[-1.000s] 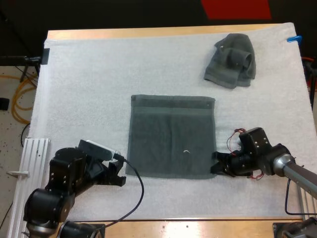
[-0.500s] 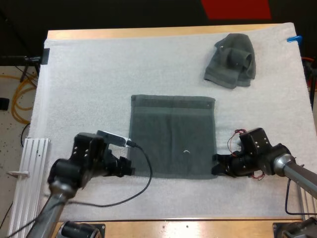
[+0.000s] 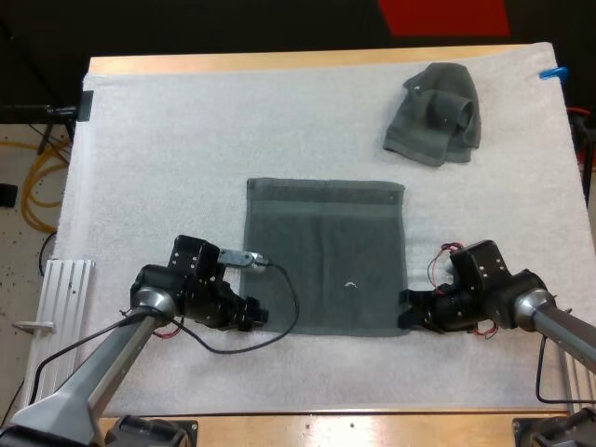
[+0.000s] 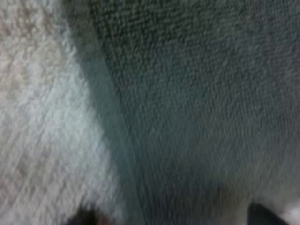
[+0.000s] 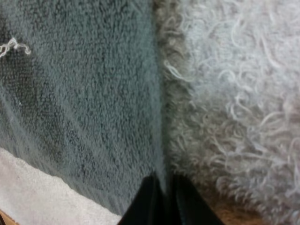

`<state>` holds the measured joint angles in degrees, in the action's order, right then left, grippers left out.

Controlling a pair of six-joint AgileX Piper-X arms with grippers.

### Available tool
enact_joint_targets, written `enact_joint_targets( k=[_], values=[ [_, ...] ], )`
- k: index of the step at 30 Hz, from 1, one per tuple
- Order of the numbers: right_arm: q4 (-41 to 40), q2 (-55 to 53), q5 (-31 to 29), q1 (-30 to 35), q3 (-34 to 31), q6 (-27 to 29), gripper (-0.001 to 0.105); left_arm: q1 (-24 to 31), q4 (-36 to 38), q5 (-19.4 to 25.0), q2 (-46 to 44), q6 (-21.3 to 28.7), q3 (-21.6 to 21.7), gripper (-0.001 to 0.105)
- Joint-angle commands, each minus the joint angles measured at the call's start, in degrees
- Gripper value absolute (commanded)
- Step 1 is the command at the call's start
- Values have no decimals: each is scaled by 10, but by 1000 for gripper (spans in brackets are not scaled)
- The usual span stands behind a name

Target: Pick towel from pile fold and stack

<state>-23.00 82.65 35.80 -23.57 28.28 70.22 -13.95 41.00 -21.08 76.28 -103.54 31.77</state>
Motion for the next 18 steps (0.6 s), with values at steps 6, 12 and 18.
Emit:
enact_joint_targets(
  k=[6, 12, 18],
  values=[
    [-5, 1, 1, -1, -1, 6, 0, -2, -22, -79, 31, -6, -2, 59],
    [-5, 1, 1, -1, -1, 10, 0, -2, -24, -72, 43, -6, -2, 22],
    [-23, -44, 10, -1, -1, 25, 0, -2, 6, -98, 26, 1, 3, 0]
  ],
)
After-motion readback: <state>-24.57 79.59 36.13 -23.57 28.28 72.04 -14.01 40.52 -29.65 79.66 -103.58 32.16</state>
